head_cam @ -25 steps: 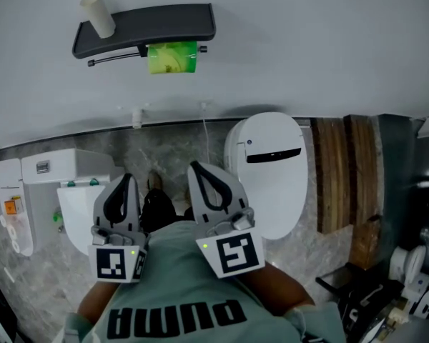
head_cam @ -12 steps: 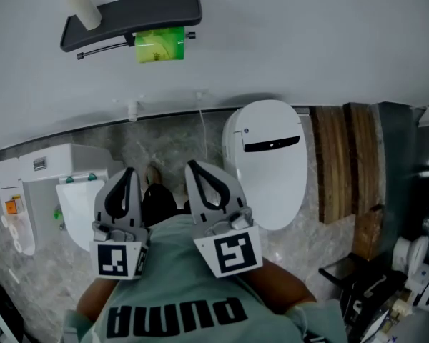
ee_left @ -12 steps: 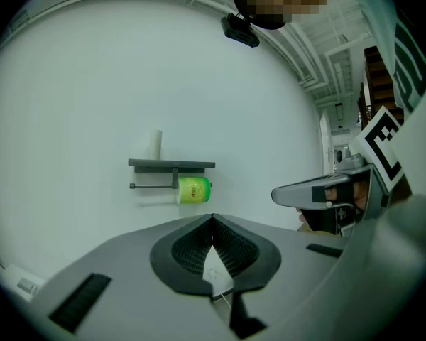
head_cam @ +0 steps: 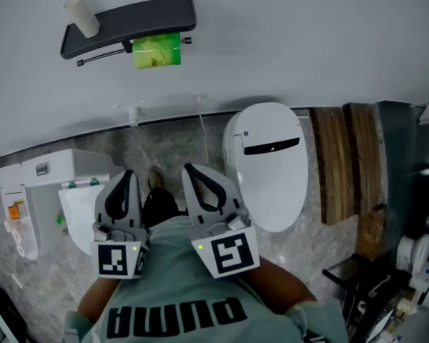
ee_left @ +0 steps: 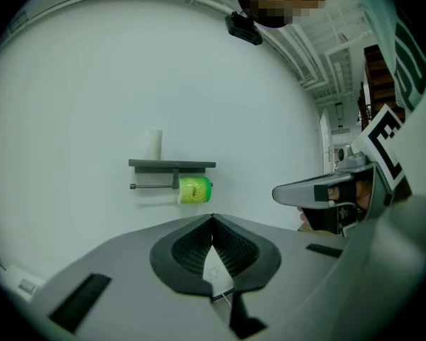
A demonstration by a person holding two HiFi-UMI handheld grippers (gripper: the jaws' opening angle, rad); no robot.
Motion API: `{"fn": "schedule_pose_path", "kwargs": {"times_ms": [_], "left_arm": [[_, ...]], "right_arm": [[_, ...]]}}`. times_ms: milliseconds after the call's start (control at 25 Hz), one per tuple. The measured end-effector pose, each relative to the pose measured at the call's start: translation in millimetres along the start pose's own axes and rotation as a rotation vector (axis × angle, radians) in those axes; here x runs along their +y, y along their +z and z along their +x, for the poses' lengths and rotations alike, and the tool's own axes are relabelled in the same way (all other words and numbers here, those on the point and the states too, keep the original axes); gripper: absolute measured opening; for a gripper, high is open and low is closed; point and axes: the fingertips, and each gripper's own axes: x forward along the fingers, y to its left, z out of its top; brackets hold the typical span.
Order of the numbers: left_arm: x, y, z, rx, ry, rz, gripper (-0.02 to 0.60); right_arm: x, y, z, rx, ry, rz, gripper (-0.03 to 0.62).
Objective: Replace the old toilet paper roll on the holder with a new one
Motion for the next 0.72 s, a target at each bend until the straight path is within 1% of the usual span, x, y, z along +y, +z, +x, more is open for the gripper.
{"fn": "schedule_pose_path", "kwargs": {"times_ms": [440,560,720], "left_arm": [[2.1,9.9,0.4,-0.030,0.007,0.016,0.003],[2.8,8.3,-0.2,-0.013,0.014,0.012,0.003],[3.7,7.0,-2.7,-0.001,0.021,0.008,0.003]], "right_arm": [[-0.4,6.1,1.2,-0.013,0.007,-0.010,0.003],[-1.0,7.7,1.0,-0.020,0.008,-0.010,0.003],[0.6,6.1,-1.1,-0.004,0.016,-0.019,0.003]]}}
